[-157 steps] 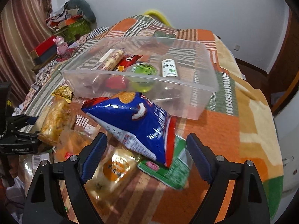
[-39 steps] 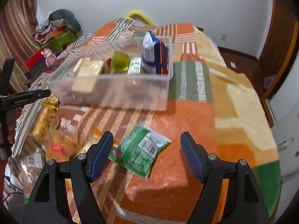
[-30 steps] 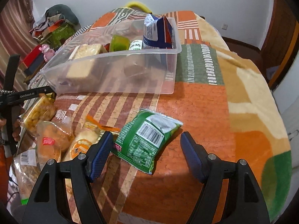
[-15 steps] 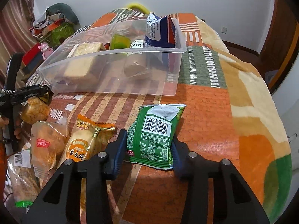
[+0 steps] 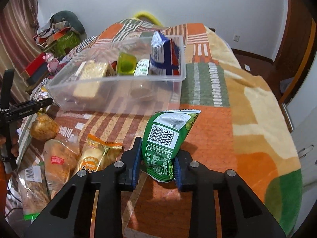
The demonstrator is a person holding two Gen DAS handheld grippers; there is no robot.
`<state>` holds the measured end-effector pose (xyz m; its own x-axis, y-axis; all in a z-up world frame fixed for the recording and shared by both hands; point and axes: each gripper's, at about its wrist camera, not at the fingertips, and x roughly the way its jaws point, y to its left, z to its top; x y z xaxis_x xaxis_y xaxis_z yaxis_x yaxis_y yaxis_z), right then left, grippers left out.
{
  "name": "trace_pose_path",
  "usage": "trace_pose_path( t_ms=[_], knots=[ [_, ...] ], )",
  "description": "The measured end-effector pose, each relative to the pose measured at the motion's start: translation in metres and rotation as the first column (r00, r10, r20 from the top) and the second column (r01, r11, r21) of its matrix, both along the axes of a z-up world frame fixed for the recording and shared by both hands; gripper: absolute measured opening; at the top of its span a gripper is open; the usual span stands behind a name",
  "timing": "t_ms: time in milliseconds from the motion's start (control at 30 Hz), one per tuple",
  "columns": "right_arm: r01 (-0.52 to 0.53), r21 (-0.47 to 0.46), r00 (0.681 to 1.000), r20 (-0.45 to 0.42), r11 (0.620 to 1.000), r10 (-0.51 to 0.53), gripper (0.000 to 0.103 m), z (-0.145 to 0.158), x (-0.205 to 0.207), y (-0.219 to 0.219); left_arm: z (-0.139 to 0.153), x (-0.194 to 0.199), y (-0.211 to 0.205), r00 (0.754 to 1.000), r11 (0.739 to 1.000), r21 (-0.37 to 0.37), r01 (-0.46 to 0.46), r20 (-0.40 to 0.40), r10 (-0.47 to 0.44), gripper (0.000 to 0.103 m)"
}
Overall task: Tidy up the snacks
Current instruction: 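Grasp yellow fries bag with left tool while right tool grasps green packet, then lower yellow fries bag into box with left tool while right tool drops green packet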
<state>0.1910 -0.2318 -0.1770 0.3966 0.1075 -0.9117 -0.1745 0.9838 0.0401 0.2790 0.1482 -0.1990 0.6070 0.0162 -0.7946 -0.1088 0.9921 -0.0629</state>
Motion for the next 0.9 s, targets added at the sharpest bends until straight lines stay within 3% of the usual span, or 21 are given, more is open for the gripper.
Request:
trace_pose_path(
  t_ms=[200, 500, 900],
  knots=[
    [-0.004, 0.019, 0.998, 0.067, 1.000, 0.002, 0.025, 0.023, 0.008, 0.001, 0.038, -0.007, -0.010, 0.997, 1.000, -0.007, 0.011, 0.081, -0.010, 0.044],
    [-0.036, 0.048, 0.986, 0.166, 0.998, 0.028, 0.026, 0.044, 0.030, 0.017, 0.071, -0.001, -0.038, 0.986, 0.998, -0.024, 0.064, 0.158, -0.060, 0.044],
    [-0.088, 0.080, 0.981, 0.181, 0.993, 0.073, 0.026, 0.036, 0.062, 0.044, 0.077, 0.025, -0.080, 0.975, 0.988, -0.046, 0.149, 0.175, -0.139, 0.044]
  ],
)
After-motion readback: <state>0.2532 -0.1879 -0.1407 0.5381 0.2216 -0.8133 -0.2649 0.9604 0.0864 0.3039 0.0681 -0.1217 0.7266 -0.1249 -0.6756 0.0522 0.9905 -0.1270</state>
